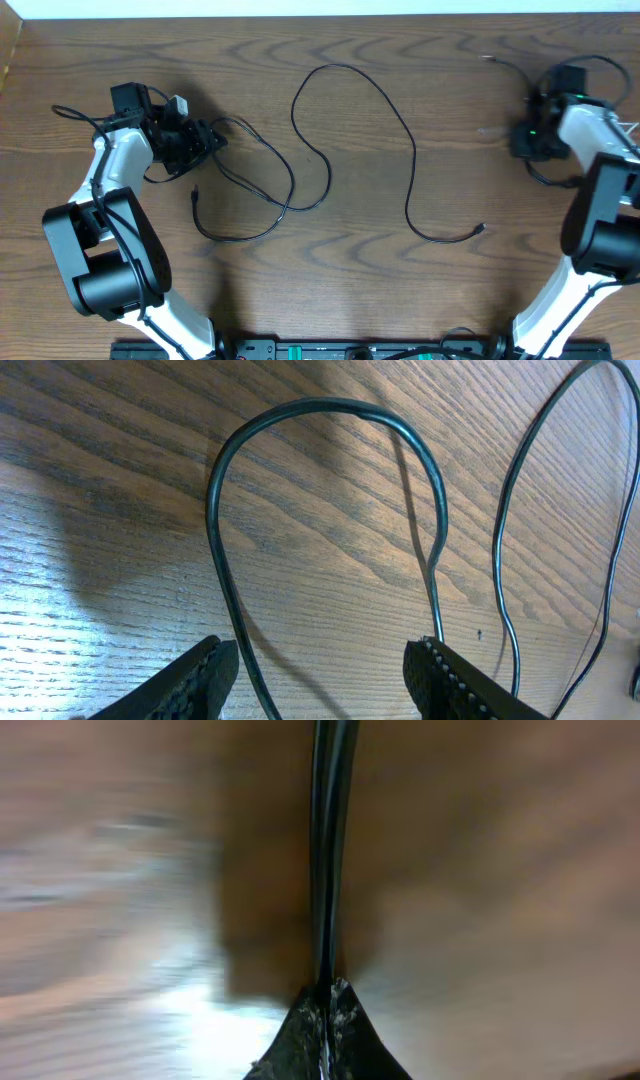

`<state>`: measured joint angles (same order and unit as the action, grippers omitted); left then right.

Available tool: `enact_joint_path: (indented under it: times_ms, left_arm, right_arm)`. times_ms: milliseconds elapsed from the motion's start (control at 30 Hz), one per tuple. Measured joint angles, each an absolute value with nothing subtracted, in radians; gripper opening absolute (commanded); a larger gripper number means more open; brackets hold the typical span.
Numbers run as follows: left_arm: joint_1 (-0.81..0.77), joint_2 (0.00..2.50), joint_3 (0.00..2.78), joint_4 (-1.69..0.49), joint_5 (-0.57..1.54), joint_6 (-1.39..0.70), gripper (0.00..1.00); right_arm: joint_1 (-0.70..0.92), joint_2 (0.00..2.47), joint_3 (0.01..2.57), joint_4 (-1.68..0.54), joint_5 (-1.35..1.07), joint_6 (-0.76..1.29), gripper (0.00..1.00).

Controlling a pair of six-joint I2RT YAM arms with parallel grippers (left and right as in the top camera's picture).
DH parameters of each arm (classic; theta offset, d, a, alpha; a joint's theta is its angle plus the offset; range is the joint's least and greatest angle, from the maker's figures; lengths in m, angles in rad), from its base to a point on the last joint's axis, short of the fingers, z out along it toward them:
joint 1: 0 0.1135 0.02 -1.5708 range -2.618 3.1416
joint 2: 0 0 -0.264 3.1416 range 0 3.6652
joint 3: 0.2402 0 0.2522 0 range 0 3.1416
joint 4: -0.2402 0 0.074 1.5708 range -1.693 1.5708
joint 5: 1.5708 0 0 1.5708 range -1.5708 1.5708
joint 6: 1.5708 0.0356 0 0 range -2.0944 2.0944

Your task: Untangle cables

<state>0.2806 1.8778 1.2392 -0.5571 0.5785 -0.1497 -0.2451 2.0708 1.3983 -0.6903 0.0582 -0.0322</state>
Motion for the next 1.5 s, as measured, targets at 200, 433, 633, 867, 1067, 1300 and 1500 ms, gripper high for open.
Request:
enact_joint_path:
  times_ms: [200,433,633,867,1067,1300,1500]
  left_arm:
    - [0.281,1.878,1.239,-0.557,0.579,-0.150,0.59]
    - [0.281,1.878,1.239,-0.558,0.579,-0.150,0.59]
    - [0.281,1.878,1.239,-0.561,0.579,-0.149,0.59]
    - [0.281,1.878,1.239,-0.561,0.579,-0.149,0.59]
    - [0.281,1.878,1.239,-0.561,0.579,-0.150,0.59]
    - [0.281,1.878,1.239,-0.561,0.579,-0.160,0.59]
    - [0.281,1.878,1.239,-0.561,0.579,-0.162,0.59]
  right_arm:
    - [-0.349,2.070,1.399,-0.712,0.030,0.002,0.08]
    - [-0.355,2.069,1.412,-0.754,-0.040,-0.008,0.24]
    - [-0.297,2.053,1.479,-0.854,-0.061,-0.029,0.44]
    - [-0.133,1.921,1.556,-0.852,-0.154,-0.081,0.71]
    - [0.038,1.912,1.561,-0.817,-0.287,-0.052,0.81]
    - [0.224,1.924,1.561,-0.790,-0.345,0.041,0.86]
    - [0.362,1.949,1.561,-0.779,-0.353,0.140,0.87]
